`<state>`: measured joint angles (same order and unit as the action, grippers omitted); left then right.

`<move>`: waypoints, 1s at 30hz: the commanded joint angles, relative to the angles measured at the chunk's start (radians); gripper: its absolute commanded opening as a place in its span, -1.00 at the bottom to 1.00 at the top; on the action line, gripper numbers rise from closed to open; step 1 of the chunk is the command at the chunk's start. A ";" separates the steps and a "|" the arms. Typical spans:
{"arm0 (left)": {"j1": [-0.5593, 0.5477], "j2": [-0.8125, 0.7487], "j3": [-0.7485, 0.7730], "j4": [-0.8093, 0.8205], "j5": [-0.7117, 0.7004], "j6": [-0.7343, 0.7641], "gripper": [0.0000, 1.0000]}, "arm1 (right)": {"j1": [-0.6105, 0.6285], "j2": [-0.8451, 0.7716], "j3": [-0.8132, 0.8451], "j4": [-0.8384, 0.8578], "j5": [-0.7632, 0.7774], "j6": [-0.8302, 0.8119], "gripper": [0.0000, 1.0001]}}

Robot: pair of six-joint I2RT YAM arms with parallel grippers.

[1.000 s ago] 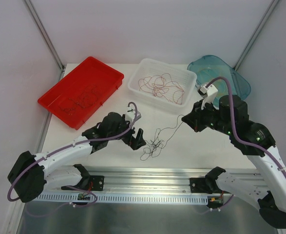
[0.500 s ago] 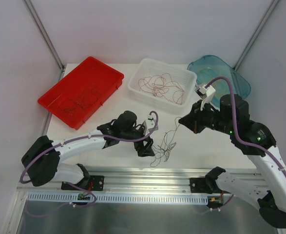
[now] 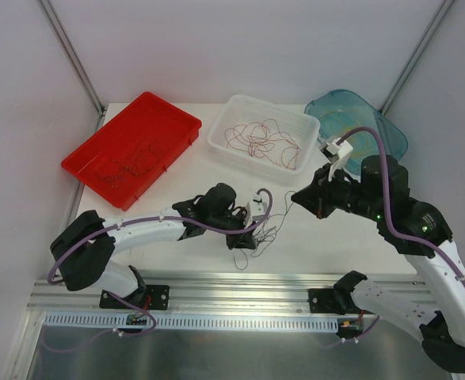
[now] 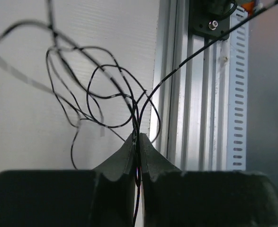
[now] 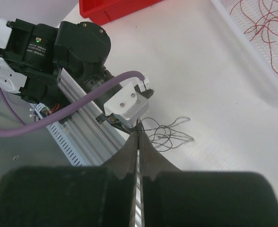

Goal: Untangle the cables
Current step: Untie the cable.

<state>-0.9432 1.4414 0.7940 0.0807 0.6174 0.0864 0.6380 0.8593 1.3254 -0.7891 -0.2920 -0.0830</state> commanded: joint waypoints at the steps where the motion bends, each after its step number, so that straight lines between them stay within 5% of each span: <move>1: -0.008 -0.036 -0.001 0.028 -0.001 0.004 -1.00 | -0.003 -0.034 0.021 0.021 0.042 -0.021 -0.99; 11: 0.053 -0.202 -0.139 -0.010 -0.177 -0.083 -1.00 | -0.006 -0.075 0.011 -0.108 0.391 -0.086 -0.99; 14: 0.086 -0.226 -0.153 -0.010 -0.150 -0.138 -0.85 | -0.008 -0.077 0.006 -0.121 0.424 -0.087 -0.99; 30: 0.100 -0.073 -0.125 0.011 0.042 -0.229 -0.71 | -0.009 -0.059 -0.115 0.017 0.223 0.018 -0.99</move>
<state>-0.8490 1.3354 0.6388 0.0704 0.5621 -0.1238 0.6331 0.7929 1.2358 -0.8551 0.0067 -0.1047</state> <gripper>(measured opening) 0.141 0.015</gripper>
